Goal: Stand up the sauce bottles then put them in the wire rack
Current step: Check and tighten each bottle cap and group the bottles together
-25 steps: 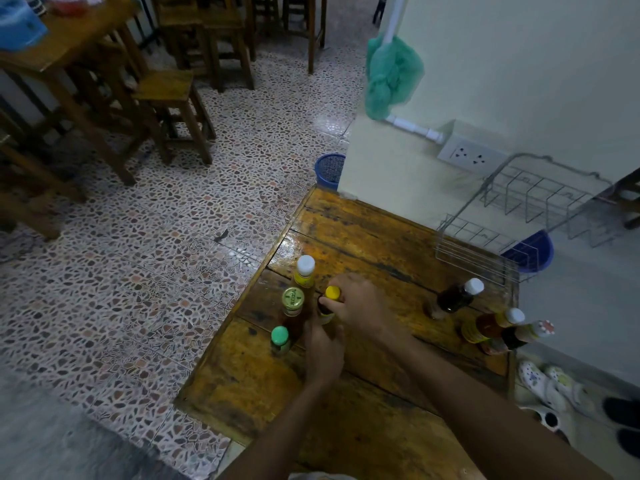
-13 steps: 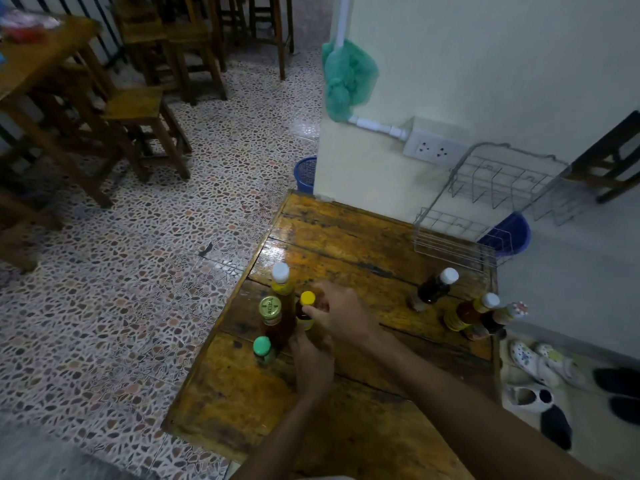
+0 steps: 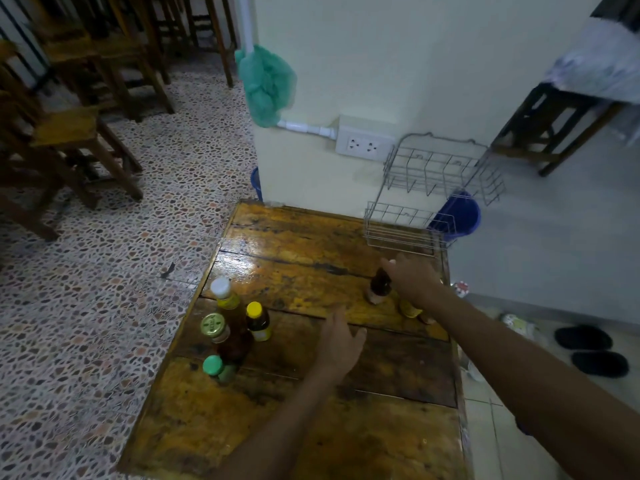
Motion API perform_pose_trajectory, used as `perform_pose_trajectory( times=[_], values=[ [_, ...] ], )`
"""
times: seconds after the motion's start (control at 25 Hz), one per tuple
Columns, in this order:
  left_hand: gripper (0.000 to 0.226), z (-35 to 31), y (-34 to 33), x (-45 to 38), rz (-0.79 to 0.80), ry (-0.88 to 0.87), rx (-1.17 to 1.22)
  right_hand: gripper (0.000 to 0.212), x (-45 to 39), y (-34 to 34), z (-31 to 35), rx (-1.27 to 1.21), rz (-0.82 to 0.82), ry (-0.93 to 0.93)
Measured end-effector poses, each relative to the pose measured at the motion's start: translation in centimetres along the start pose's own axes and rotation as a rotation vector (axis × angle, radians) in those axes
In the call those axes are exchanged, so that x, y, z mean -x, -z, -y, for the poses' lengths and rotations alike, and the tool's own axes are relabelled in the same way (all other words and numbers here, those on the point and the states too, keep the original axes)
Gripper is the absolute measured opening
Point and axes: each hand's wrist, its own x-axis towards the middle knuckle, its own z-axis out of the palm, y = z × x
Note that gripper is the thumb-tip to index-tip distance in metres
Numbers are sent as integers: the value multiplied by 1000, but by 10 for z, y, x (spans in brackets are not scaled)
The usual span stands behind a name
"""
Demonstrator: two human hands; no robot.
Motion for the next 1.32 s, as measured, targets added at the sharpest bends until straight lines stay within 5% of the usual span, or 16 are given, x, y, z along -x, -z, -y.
perform_pose_trajectory(
  times=[0.24,0.4,0.52,0.76,0.88,1.04,1.12,1.2,1.32],
  values=[
    [83,3,13,-6,-51,-148,9,31,32,6,19,-336,-88,241],
    [62,5,34,5,1,-315,101,28,70,22,21,-617,-174,338],
    [51,8,47,22,227,-307,197,34,84,25,31,-510,-322,380],
    [47,26,39,59,241,-247,308,34,91,20,60,-271,-659,574],
    [44,33,36,81,117,-163,251,37,93,14,77,-365,-611,551],
    [45,43,33,100,-109,-67,-181,60,102,-16,110,-594,-340,265],
    [41,55,30,106,-176,-44,-394,47,103,-30,128,-588,-198,223],
    [43,69,29,111,-152,-34,-344,39,104,-30,142,-582,-128,187],
    [48,88,38,114,2,-52,63,37,112,-19,145,-574,-411,314]
  ],
)
